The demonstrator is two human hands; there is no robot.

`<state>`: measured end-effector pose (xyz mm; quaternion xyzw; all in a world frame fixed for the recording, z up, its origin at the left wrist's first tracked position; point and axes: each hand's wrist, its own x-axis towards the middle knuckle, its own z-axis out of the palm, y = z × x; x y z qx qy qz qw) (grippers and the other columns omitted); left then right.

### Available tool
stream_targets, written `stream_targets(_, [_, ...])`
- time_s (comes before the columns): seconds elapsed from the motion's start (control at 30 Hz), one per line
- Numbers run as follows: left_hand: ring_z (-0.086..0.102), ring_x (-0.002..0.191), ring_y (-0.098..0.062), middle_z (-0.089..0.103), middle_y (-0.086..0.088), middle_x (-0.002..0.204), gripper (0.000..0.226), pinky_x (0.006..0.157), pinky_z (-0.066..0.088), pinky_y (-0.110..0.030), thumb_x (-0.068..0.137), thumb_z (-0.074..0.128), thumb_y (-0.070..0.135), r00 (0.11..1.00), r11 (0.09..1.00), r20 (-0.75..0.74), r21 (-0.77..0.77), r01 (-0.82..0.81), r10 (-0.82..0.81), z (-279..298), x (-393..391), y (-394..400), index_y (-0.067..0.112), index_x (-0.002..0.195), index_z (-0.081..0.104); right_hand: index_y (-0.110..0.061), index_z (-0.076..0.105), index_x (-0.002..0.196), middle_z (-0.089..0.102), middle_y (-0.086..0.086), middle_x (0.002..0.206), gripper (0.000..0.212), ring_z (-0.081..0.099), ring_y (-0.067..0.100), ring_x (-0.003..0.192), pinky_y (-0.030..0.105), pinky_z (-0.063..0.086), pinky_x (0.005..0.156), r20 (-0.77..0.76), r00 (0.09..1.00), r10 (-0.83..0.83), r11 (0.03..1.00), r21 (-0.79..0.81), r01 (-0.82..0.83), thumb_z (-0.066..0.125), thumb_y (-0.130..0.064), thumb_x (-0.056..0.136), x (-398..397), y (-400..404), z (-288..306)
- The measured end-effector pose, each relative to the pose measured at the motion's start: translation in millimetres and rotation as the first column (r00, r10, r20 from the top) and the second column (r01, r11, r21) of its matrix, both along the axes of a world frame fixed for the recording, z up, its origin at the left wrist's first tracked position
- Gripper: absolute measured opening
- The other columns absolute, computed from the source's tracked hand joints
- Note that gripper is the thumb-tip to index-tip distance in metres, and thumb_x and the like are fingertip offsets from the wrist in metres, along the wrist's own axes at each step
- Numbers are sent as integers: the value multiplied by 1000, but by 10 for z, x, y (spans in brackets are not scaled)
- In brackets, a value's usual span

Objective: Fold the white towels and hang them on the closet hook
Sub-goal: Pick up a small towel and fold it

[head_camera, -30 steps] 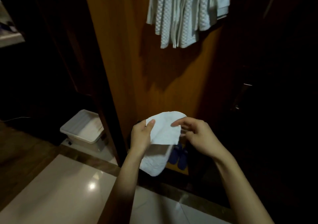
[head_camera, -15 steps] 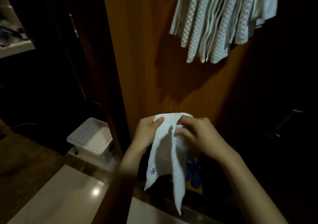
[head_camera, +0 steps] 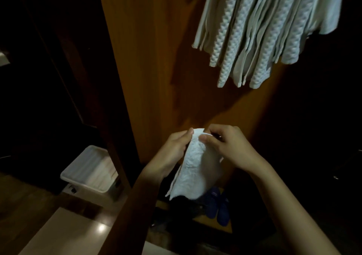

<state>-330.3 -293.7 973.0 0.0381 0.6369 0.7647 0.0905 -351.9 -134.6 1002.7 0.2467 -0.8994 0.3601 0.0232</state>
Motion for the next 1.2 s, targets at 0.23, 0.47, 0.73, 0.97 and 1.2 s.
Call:
stream_targets(0.23, [70, 86, -16, 73, -7, 96, 36, 65, 54, -20, 102, 33, 28, 996, 984, 8, 153, 88, -90, 6, -129, -17, 14, 110, 65, -16, 53, 65, 50, 4, 60, 30, 43, 7, 55, 24, 32, 54, 32, 995, -94, 992, -82, 96, 58, -27, 92, -62, -73, 13])
stream_targets(0.47, [65, 104, -23, 69, -9, 111, 38, 84, 54, -28, 101, 33, 35, 994, 987, -38, 119, 109, -105, -62, -210, -29, 22, 111, 67, -24, 53, 63, 53, 1, 61, 30, 46, 8, 56, 26, 35, 55, 40, 983, -181, 970, -155, 185, 57, -27, 92, -120, -100, -2])
stream_targets(0.73, [68, 98, -18, 71, -6, 105, 29, 75, 52, -21, 86, 53, 40, 982, 985, -174, 140, 103, -78, -117, -203, 27, 24, 102, 73, -20, 60, 68, 60, -2, 60, 24, 54, 5, 57, 22, 39, 53, -62, 980, -188, 979, -94, 182, 59, -27, 90, -72, -126, -21])
stream_targets(0.97, [68, 98, -20, 71, -8, 106, 29, 75, 53, -22, 86, 54, 27, 975, 988, -199, 98, 119, -98, -112, -274, -22, 15, 108, 68, -24, 71, 72, 69, -6, 68, 19, 63, 6, 65, 24, 48, 61, -29, 992, -121, 989, -88, 118, 68, -41, 81, -73, -7, 49])
stream_targets(1.2, [69, 86, -16, 72, -6, 98, 24, 67, 54, -22, 85, 55, 28, 961, 978, -221, 90, 190, -167, -77, -358, -142, 21, 101, 73, -27, 75, 80, 63, -4, 99, 34, 46, 12, 96, 28, 40, 83, -151, 985, -80, 926, 356, 130, 65, -59, 71, -149, 248, 135])
